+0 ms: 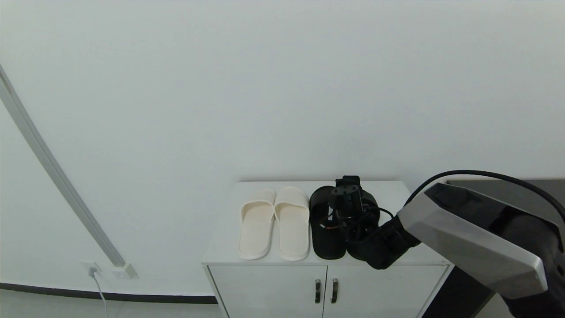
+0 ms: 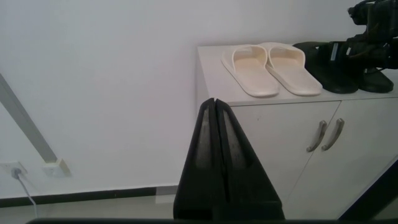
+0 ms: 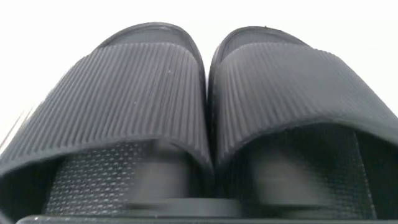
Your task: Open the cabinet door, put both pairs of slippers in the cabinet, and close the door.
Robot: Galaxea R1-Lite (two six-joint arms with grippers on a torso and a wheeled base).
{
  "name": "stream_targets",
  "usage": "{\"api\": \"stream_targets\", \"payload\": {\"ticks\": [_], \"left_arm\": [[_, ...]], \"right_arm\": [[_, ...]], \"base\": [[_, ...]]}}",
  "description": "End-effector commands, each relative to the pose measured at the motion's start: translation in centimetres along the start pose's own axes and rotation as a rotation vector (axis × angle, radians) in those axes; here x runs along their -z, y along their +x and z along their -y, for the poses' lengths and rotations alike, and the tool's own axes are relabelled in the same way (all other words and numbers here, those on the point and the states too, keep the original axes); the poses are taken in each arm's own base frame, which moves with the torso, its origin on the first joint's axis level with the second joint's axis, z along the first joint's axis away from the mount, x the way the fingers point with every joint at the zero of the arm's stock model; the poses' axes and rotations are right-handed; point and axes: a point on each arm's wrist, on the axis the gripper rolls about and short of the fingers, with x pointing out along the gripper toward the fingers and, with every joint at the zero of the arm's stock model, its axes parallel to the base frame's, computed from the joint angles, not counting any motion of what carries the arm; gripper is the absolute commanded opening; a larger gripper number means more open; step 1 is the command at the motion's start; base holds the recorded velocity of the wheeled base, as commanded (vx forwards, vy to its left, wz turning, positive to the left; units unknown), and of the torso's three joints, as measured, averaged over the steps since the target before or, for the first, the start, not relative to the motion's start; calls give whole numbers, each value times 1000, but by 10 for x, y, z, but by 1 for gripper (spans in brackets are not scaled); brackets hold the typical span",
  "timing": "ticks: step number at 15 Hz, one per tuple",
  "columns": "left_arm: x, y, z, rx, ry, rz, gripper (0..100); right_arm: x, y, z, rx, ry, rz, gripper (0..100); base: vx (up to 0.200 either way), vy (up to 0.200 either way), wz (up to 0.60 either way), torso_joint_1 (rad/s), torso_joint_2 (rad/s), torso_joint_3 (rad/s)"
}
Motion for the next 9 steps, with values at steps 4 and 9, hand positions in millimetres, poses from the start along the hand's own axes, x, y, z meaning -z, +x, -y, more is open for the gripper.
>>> {"api": "stream_targets", "payload": {"ticks": [4,9], "left_arm": [[0,0,0,0,-1,-1,0],[0,0,0,0,-1,-1,0]], "right_arm": [[-21,-18,9,-12,24,37,0],[-75,-107,52,-209,-53,105,0]], "base": [[0,0,0,0,0,0],[0,0,0,0,0,0]]}}
